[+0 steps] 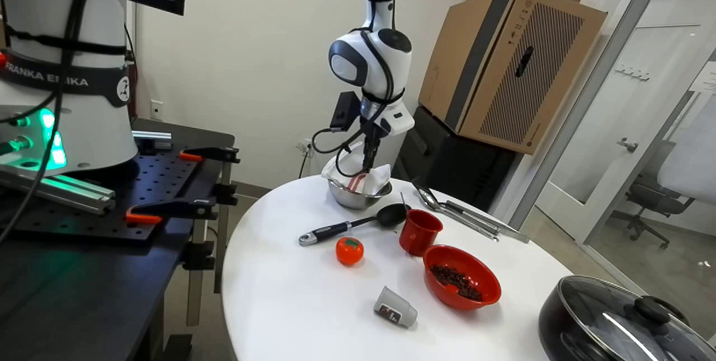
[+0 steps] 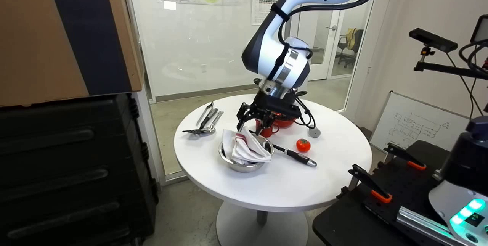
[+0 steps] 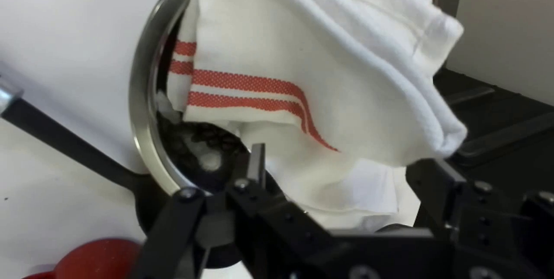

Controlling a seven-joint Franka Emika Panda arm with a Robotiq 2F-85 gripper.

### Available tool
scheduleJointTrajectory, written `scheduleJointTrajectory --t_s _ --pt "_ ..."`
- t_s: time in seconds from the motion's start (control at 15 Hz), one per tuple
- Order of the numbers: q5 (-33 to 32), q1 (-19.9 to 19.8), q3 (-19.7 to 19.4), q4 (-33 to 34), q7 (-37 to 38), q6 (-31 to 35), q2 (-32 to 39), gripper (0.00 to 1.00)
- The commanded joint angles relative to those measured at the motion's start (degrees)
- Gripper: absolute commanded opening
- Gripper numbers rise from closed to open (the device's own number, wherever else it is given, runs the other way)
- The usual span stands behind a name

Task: Put the red and white towel in the silver bowl

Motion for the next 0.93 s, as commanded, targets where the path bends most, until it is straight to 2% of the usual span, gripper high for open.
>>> scheduleJointTrajectory --t_s 0.0,0.2,0.33,0.53,0.67,0.87 --pt "1.1 -1.3 1.5 0.1 -2.0 2.2 -0.1 1.0" --pt "0.5 -1.1 0.9 -0.2 -1.7 3.5 0.1 1.0" --pt "-1.3 0.4 -1.5 -1.3 -0.2 3.3 -0.1 1.0" --pt "-1.3 0.2 -3.2 -2.9 0.4 1.7 -1.3 1.0" --pt "-0.6 -1.4 -2.7 -4.1 -0.5 -0.7 -3.0 1.0" --pt "0.6 -5.6 0.0 -6.4 -2.4 -8.8 -7.2 1.0"
